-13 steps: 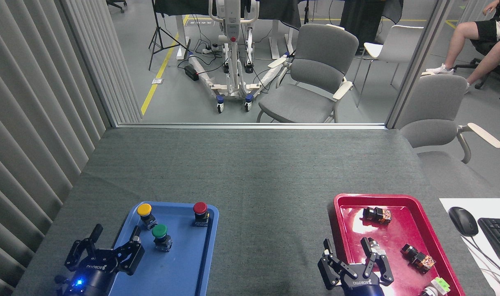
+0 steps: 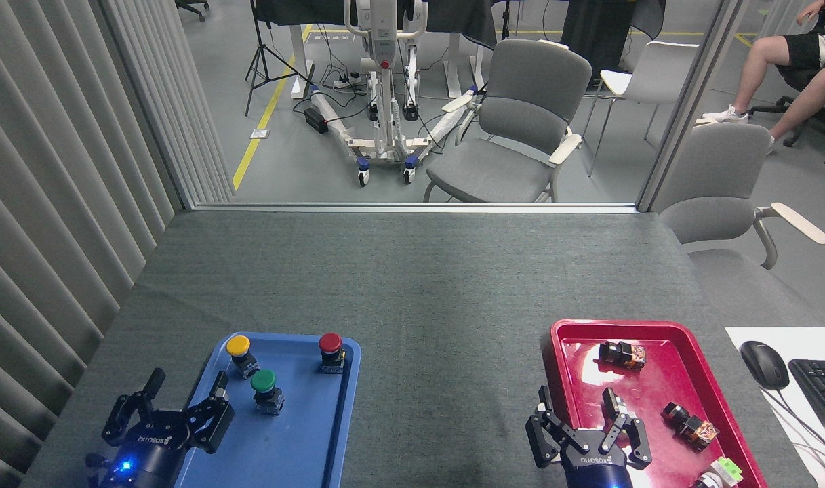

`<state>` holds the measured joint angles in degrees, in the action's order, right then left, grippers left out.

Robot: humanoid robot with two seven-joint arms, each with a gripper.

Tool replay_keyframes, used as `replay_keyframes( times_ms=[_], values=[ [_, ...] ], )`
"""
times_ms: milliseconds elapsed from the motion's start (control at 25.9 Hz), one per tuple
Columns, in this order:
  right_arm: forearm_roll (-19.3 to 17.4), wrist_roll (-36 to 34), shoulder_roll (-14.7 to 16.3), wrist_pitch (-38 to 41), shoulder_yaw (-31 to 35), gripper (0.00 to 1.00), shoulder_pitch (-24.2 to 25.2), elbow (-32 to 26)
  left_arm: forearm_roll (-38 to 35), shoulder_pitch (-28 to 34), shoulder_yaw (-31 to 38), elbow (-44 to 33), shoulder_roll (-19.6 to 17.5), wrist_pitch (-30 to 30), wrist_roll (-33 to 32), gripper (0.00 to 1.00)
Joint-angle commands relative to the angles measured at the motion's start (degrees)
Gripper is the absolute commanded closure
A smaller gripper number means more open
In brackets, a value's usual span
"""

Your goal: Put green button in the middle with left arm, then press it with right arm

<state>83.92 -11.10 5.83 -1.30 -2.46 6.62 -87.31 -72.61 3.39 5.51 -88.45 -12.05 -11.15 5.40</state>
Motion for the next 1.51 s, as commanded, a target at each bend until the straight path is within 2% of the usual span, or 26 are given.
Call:
replay_keyframes(
  times_ms=[0,579,734,1158,1467],
  values=[
    [0.10,-0.06,-0.12,-0.19,-0.18,0.01,-0.02,-0.05,-0.16,0.12,-0.06,0.64,0.01,-0.10,0.48,0.00],
    [2.13,1.08,-0.56,-0.72,-0.18,0.01,0.06,0.21,-0.16,-0.14,-0.15,1.00,-0.16,-2.03,2.51,0.00],
    [5.20,0.99,-0.82,-1.86,-0.35,0.01,0.06,0.21,-0.34,-0.05,-0.24,1.08,-0.16,-2.03,2.51,0.01],
    [5.20,0.99,-1.26,-1.34,0.44,0.01,0.24,0.65,-0.52,0.30,-0.85,0.56,0.54,-2.03,2.51,0.01],
    [4.94,0.73,-1.17,-0.19,0.44,0.01,0.15,0.48,-1.31,-0.05,-5.69,6.79,0.54,-1.86,2.68,0.01]
  ],
)
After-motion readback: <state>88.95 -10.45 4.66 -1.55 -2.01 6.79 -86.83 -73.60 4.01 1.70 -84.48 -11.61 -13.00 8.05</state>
